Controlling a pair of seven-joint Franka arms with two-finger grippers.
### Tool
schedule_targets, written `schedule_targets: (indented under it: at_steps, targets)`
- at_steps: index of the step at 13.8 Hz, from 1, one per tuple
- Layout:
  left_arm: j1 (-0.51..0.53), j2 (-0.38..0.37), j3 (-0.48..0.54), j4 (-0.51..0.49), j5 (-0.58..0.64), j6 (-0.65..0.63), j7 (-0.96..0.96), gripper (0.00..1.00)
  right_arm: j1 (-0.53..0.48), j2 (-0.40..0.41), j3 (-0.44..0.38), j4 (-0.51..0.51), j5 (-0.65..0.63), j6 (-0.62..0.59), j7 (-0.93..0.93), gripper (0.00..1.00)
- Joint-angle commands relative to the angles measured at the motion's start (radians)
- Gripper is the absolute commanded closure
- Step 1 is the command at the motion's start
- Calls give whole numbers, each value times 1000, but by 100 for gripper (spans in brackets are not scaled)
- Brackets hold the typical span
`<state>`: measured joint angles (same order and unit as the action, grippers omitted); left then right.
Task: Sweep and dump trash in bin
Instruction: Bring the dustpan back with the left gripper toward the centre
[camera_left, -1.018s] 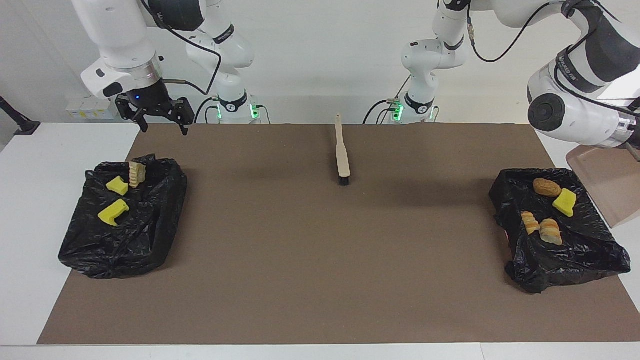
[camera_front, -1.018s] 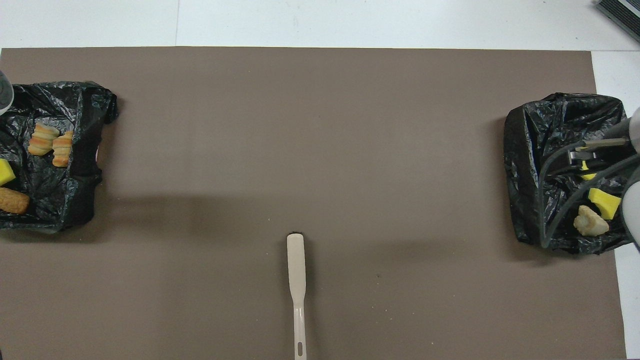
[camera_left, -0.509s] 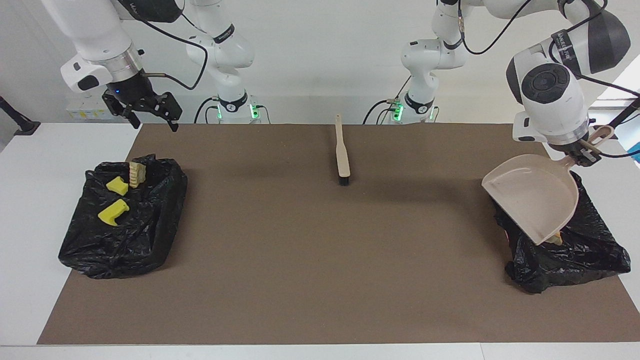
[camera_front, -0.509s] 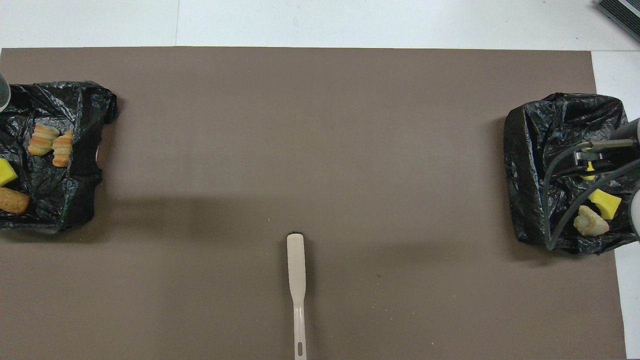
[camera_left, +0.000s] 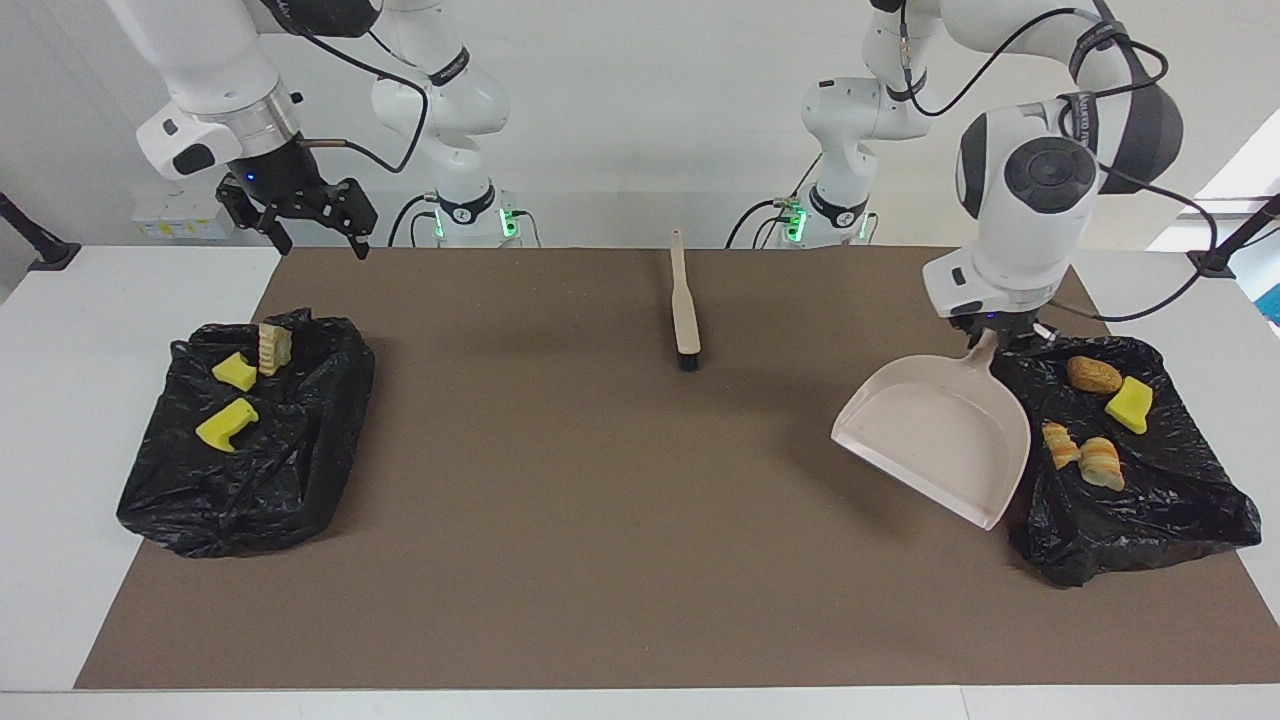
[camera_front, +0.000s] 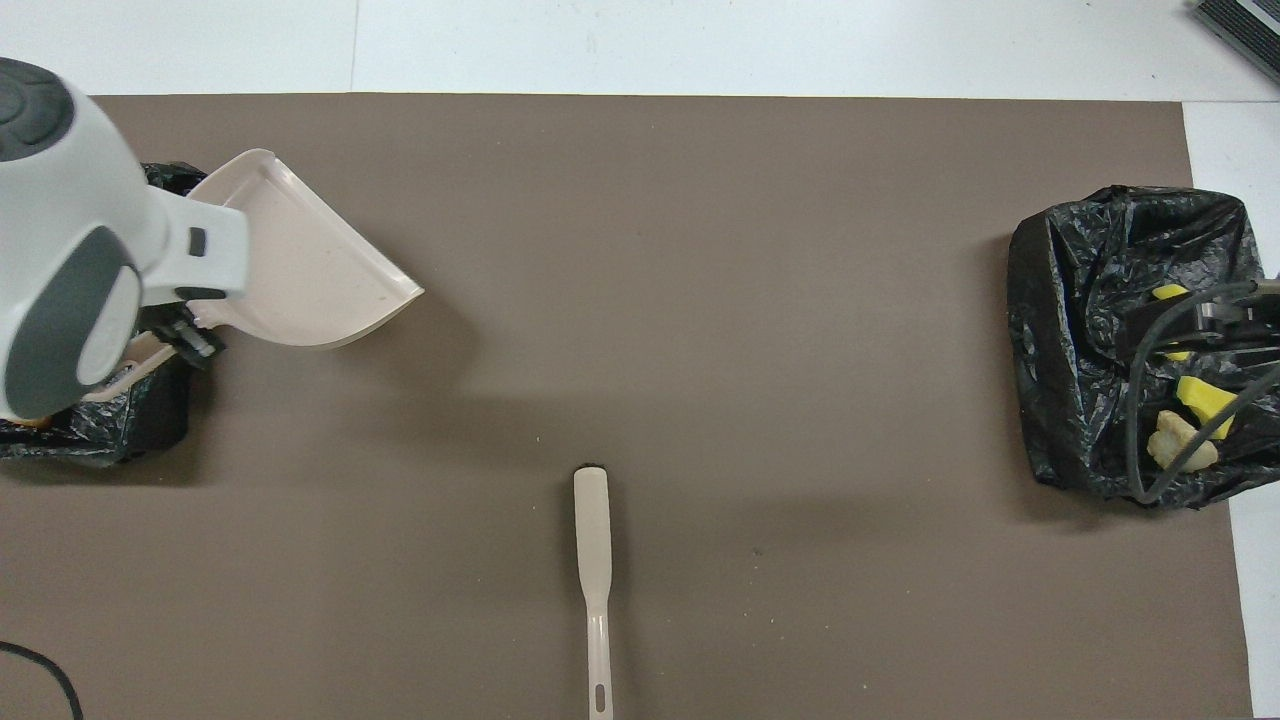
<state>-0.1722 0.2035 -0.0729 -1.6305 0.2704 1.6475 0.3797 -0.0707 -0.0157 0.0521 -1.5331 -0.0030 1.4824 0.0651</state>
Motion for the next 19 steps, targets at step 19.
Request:
schedule_targets:
  at_steps: [19]
  targets:
    - [-386, 277, 16, 83, -258, 403, -823, 100, -9, -24, -1, -29, 18, 16, -2, 0]
